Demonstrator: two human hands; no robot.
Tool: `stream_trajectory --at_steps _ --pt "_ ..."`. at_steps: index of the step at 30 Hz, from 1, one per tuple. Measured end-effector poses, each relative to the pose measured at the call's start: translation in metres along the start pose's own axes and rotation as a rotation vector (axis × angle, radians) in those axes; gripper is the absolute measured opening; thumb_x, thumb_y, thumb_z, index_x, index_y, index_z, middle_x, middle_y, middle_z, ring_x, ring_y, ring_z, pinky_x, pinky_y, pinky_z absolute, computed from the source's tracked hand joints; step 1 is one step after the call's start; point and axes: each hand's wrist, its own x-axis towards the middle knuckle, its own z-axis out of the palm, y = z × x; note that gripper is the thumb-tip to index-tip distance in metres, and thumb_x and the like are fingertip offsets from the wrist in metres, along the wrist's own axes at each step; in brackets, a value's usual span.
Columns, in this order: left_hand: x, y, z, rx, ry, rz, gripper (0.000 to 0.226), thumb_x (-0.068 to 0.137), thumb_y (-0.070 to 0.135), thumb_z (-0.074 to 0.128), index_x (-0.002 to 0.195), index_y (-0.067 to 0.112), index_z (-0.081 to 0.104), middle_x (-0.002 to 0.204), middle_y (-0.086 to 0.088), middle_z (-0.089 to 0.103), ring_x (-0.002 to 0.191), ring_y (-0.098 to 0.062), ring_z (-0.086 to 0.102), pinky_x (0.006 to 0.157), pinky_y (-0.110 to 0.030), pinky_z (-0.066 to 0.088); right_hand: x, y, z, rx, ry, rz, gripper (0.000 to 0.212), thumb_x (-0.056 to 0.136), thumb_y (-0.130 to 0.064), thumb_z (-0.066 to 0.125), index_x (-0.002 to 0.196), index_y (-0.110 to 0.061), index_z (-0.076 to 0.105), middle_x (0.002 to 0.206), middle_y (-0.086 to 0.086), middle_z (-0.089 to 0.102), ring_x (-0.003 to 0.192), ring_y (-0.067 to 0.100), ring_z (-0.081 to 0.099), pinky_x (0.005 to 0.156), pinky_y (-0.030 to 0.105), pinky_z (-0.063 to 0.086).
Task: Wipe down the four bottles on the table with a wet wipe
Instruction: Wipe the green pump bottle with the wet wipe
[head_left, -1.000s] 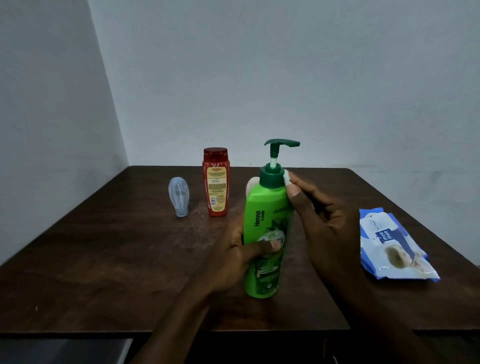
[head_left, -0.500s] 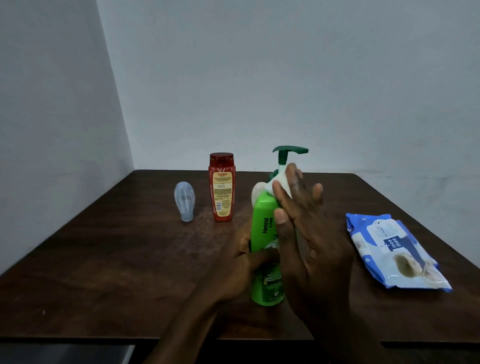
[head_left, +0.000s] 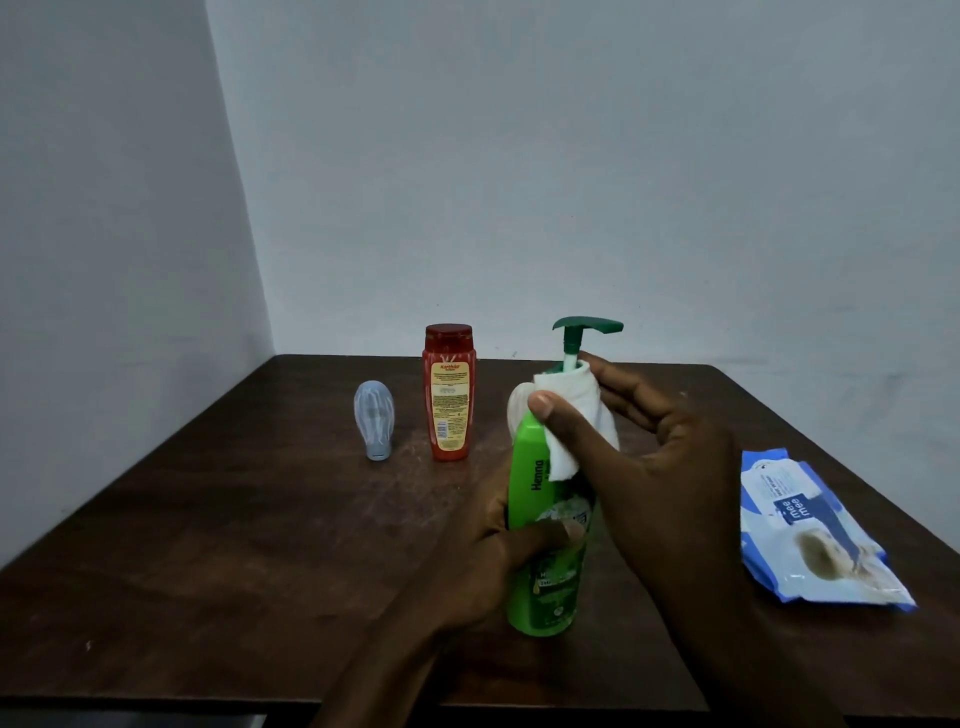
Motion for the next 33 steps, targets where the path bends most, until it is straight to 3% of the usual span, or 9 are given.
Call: stream_trajectory --at_steps 4,11,13,17,21,24,27,30,33 --pt "0.0 -0.002 0.0 -0.023 -0.007 0.01 0.034 0.076 0.034 0.079 0.109 0.037 0.073 0.116 -0.001 0.074 0.111 -0.022 0.07 0.089 -0.031 0.056 0.002 -0.001 0.002 -0.347 0.036 0.0 0.061 0.074 -0.078 0.061 0.117 -0.036 0.071 0.109 -0.023 0.072 0.104 -0.019 0.052 0.123 0.052 0.012" --pt "0.002 -0.002 -0.001 -0.007 -0.017 0.014 0.035 0.078 0.031 0.078 0.112 0.033 0.071 0.118 -0.003 0.074 0.111 -0.023 0.069 0.091 -0.034 0.055 0.012 -0.005 0.006 -0.488 -0.038 0.01 0.066 0.078 -0.085 0.046 0.115 -0.036 0.071 0.105 -0.02 0.074 0.103 -0.002 0.064 0.123 0.053 0.014" --pt "0.002 -0.001 0.0 -0.014 -0.033 0.04 0.035 0.083 0.018 0.074 0.116 0.029 0.071 0.116 -0.005 0.074 0.108 -0.025 0.071 0.087 -0.034 0.058 0.015 -0.001 0.0 -0.349 -0.123 -0.041 0.052 0.082 -0.076 0.052 0.108 -0.036 0.074 0.095 -0.024 0.075 0.095 -0.008 0.067 0.117 0.054 0.028" --pt "0.004 0.002 0.001 -0.011 -0.055 0.052 0.038 0.083 0.004 0.068 0.119 0.015 0.067 0.111 -0.009 0.075 0.1 -0.024 0.072 0.084 -0.036 0.06 0.026 0.019 -0.016 -0.045 -0.322 -0.03 0.026 0.091 -0.048 0.063 0.099 -0.028 0.077 0.087 -0.014 0.077 0.081 -0.001 0.072 0.073 0.024 0.055" --pt "0.004 0.007 0.0 -0.013 -0.071 0.052 0.037 0.082 0.002 0.067 0.109 0.027 0.072 0.105 0.001 0.077 0.096 -0.016 0.073 0.079 -0.028 0.058 0.033 0.035 -0.02 0.083 -0.386 0.002 0.039 0.101 -0.042 0.051 0.111 -0.014 0.075 0.104 0.008 0.077 0.1 0.022 0.073 0.084 0.042 0.059" --pt "0.003 0.007 0.001 -0.019 -0.063 0.045 0.038 0.082 0.004 0.068 0.105 0.033 0.074 0.105 0.002 0.077 0.097 -0.016 0.073 0.079 -0.027 0.058 0.027 0.043 -0.009 0.218 -0.413 0.151 0.047 0.097 -0.059 0.046 0.121 -0.026 0.07 0.118 0.0 0.073 0.113 0.015 0.067 0.101 0.041 0.051" --pt "0.003 0.006 0.001 -0.025 -0.057 0.047 0.035 0.082 0.005 0.069 0.107 0.029 0.073 0.106 0.0 0.077 0.098 -0.019 0.073 0.081 -0.029 0.058 0.021 0.042 0.001 0.314 -0.253 0.186 0.029 0.092 -0.047 0.049 0.098 -0.037 0.075 0.099 -0.011 0.074 0.097 0.003 0.068 0.088 0.026 0.054" --pt "0.003 0.007 0.002 -0.037 -0.064 0.034 0.035 0.081 0.005 0.068 0.106 0.029 0.074 0.106 0.001 0.077 0.098 -0.017 0.073 0.081 -0.027 0.058 0.019 0.038 0.005 0.196 -0.164 0.119 0.028 0.091 -0.058 0.042 0.096 -0.045 0.066 0.106 -0.004 0.067 0.103 0.015 0.065 0.092 0.045 0.053" --pt "0.003 0.008 0.002 -0.035 -0.082 0.053 0.036 0.083 0.003 0.066 0.115 0.021 0.066 0.107 0.0 0.076 0.099 -0.017 0.073 0.081 -0.027 0.058 0.02 0.04 0.004 0.013 -0.128 0.104 0.033 0.087 -0.073 0.035 0.115 -0.068 0.051 0.122 -0.025 0.054 0.124 0.002 0.05 0.11 0.047 0.04"
